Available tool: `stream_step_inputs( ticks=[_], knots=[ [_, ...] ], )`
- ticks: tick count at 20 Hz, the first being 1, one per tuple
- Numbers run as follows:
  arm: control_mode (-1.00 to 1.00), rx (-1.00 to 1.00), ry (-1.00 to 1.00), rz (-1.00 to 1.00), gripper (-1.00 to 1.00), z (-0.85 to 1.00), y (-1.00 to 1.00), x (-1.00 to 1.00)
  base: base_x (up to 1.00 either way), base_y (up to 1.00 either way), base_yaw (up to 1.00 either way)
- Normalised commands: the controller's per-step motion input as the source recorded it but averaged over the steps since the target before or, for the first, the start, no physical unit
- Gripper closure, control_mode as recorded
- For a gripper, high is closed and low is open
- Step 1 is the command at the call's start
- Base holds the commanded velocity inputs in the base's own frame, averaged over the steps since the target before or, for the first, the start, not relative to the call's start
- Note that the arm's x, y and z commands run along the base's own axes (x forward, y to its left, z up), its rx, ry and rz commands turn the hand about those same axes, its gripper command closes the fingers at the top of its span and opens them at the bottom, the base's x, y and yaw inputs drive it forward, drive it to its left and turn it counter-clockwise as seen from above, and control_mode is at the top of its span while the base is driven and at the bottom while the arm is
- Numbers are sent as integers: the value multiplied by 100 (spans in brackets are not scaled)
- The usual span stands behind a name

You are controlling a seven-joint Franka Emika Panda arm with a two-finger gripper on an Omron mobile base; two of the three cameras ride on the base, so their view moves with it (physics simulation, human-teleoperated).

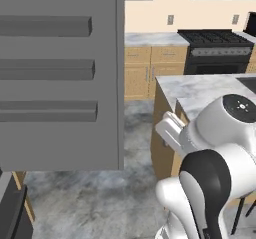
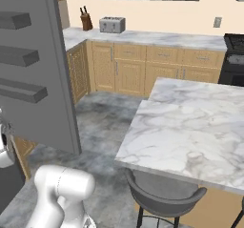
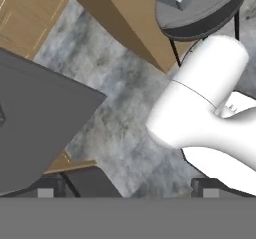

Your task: Place the steak on the counter behind the older steak on the same shelf of the fridge to maintain FIFO order. Close the fridge door when finished.

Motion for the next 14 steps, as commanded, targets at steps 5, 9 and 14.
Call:
stream_step_inputs(
  ticks=[5,9,14],
  knots=[
    [-100,10,0,-21,-100,-16,-81,0,0,0,0],
    [-100,11,-1,-16,-100,-11,-100,-9,0,0,0],
    [-100,12,-19,-16,-100,-15,-63,-92,0,0,0]
  ],
)
